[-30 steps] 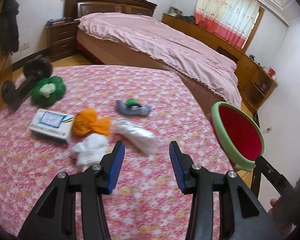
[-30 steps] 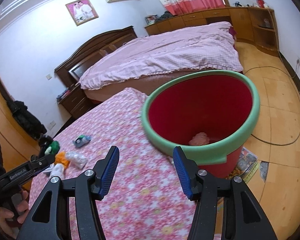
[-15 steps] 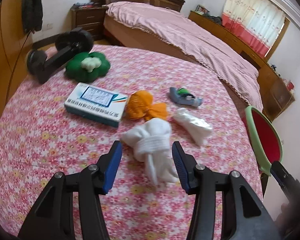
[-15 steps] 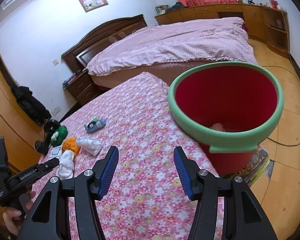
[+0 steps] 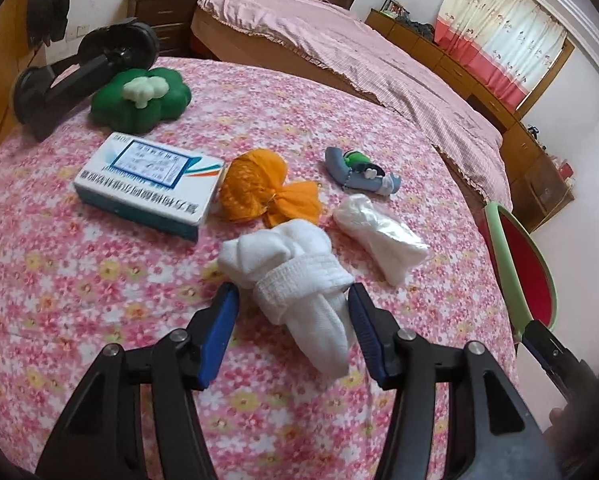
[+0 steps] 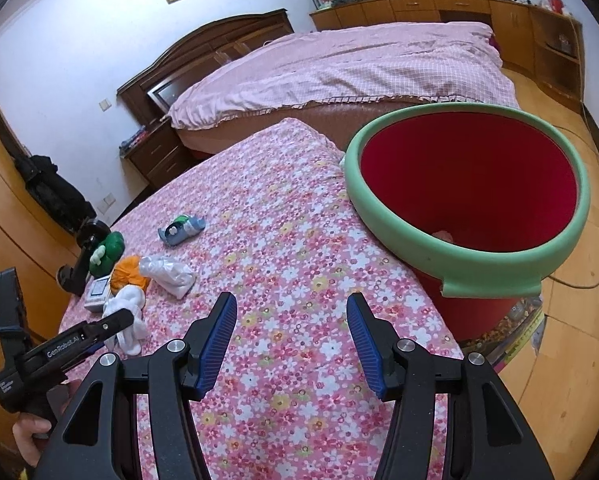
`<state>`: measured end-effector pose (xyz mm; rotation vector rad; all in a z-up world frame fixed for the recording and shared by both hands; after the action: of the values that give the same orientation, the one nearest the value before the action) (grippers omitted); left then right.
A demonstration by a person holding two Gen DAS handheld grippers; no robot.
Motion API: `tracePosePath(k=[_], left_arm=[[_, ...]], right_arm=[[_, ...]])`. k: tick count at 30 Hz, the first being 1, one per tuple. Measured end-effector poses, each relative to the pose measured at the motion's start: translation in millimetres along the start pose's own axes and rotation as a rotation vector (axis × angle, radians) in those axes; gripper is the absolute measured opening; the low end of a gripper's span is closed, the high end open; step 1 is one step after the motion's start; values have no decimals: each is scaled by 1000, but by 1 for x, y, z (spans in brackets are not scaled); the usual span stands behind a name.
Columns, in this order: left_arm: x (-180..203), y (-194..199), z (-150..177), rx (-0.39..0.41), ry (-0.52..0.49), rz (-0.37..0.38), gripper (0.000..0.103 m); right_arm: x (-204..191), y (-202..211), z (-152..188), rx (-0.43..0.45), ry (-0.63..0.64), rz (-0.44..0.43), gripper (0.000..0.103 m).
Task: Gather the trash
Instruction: 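Grasp the white sock with the left gripper and lift it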
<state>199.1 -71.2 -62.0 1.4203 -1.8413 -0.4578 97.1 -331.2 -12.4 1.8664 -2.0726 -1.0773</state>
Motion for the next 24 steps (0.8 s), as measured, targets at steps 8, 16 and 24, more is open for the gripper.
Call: tracePosePath(k=[8,16,24], left_arm=[[9,-3,3,30,-62,30,34],[5,18,3,42,-76,43,28],[-9,50,-9,107,-61,21,28]], right_arm=[[-3,6,0,2,9,-16,59],[-21,17,-5,7,37,-49,59],[-42,17,-4,-10,57,-74,59]])
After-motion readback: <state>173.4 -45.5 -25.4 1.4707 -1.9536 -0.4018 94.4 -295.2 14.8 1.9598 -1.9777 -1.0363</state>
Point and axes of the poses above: each gripper's, at about its wrist camera, not at the fingertips, and y roughly against the way its jaws point, x to its right, z to its underside, the point moved 2 cm from there along -y, roughly the way its jaws point, and after that the axes turned 10 degrees about x, right-handed, at the moved point
